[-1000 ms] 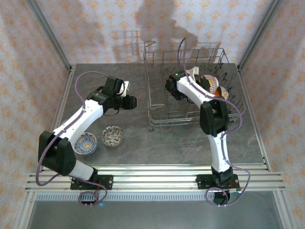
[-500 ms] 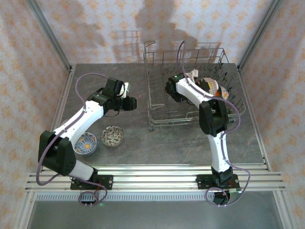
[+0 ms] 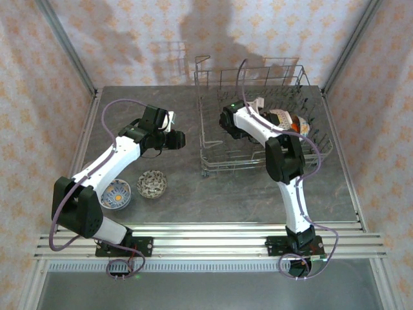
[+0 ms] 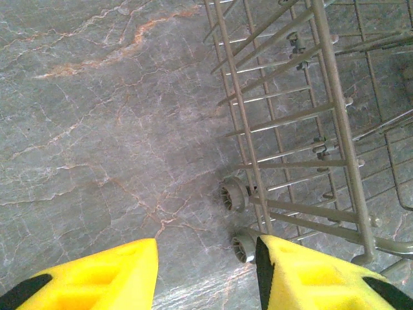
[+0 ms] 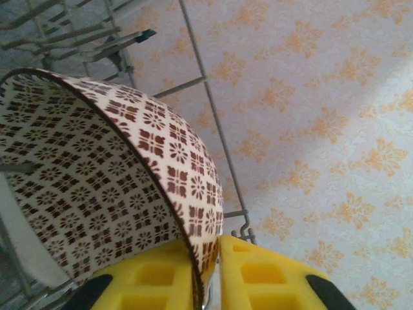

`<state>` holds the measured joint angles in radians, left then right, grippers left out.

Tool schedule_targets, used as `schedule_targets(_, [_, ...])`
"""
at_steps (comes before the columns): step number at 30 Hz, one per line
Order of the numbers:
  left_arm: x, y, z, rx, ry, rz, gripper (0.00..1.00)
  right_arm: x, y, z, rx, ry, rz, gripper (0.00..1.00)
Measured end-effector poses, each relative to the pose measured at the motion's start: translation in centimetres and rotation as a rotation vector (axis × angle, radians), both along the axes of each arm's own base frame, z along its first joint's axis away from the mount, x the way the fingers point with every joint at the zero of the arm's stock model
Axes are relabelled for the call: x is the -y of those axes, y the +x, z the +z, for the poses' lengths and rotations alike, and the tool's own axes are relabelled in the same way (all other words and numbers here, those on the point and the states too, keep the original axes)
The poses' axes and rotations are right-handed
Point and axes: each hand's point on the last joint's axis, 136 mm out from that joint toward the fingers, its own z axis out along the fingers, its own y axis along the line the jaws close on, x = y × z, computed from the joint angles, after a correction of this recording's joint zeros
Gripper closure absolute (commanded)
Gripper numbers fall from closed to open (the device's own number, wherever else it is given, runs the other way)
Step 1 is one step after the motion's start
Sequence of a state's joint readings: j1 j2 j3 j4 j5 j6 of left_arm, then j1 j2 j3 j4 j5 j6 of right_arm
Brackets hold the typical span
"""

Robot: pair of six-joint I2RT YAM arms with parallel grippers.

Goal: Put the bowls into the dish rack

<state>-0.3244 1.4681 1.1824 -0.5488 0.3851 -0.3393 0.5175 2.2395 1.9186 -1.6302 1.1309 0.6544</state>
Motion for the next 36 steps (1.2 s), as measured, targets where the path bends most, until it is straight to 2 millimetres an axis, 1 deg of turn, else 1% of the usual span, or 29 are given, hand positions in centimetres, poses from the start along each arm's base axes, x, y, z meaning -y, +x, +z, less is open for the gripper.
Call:
schedule_targets(2, [0.0,0.0,0.0,0.000,0.000,0.000,0.55,-0.4,0.1,-0.6,-0.016,0.007,0.002,0.74])
schedule_targets(3, [0.0,0.0,0.0,0.000,0.000,0.001,0.55,-0.6,0.1,-0.9,-0.028,0.011,0.002,0.70])
schedule_targets(6, [0.0,0.0,0.0,0.000,0.000,0.001,0.55,-0.7,0.1,-1.6,-0.058,0.024,-0.007,0.65])
schedule_targets(7, [0.0,0.0,0.0,0.000,0.000,0.001,0.55,-0.7,0.1,-1.8,-0.067,0.028,-0.011,0.62])
schedule_targets(11, [-0.1,0.0,0.0,0.001,0.003,0.003,0.55,-0.7,0.1,-2.6,-0.100,0.052,-0.028,0.61])
schedule_targets(12, [-0.1,0.0,0.0,0.001,0.003,0.003,0.55,-0.7,0.0,-2.8,-0.106,0.059,-0.031,0.59])
schedule_targets(13, [-0.1,0.0,0.0,0.001,0.003,0.004,0.55,-0.8,0.0,-2.9,-0.115,0.063,-0.033,0.55])
schedule_targets(14, [-0.1,0.0,0.0,0.001,0.004,0.004,0.55,-0.8,0.0,-2.9,-0.125,0.064,-0.032,0.52])
schedule_targets(15, [-0.1,0.1,0.0,0.002,0.005,0.005,0.55,-0.8,-0.1,-3.0,-0.135,0.066,-0.033,0.51])
schedule_targets(18, [-0.1,0.1,0.0,0.002,0.006,0.006,0.55,-0.8,-0.1,-3.0,-0.153,0.072,-0.033,0.41])
schedule_targets(21, [-0.2,0.1,0.0,0.002,0.007,0.007,0.54,-0.6,0.0,-2.9,-0.175,0.079,-0.034,0.38])
schedule_targets(22, [-0.2,0.1,0.0,0.001,0.007,0.010,0.54,-0.5,-0.1,-2.9,-0.188,0.084,-0.035,0.35])
schedule_targets(24, [-0.4,0.2,0.0,0.001,0.008,0.016,0.53,-0.5,-0.3,-2.7,-0.200,0.116,-0.038,0.31])
schedule_targets(28, [-0.9,0.4,-0.1,0.002,0.018,0.035,0.52,-0.5,-1.5,-2.7,-0.240,0.222,-0.043,0.23])
schedule_targets(32, [-1.1,0.4,-0.2,-0.004,0.019,0.059,0.51,-1.0,-2.1,-2.5,-0.249,0.322,-0.017,0.21])
schedule_targets(36, [-1.6,0.5,-0.3,-0.012,0.023,0.098,0.50,-1.8,-1.8,-2.3,-0.237,0.400,0.020,0.20])
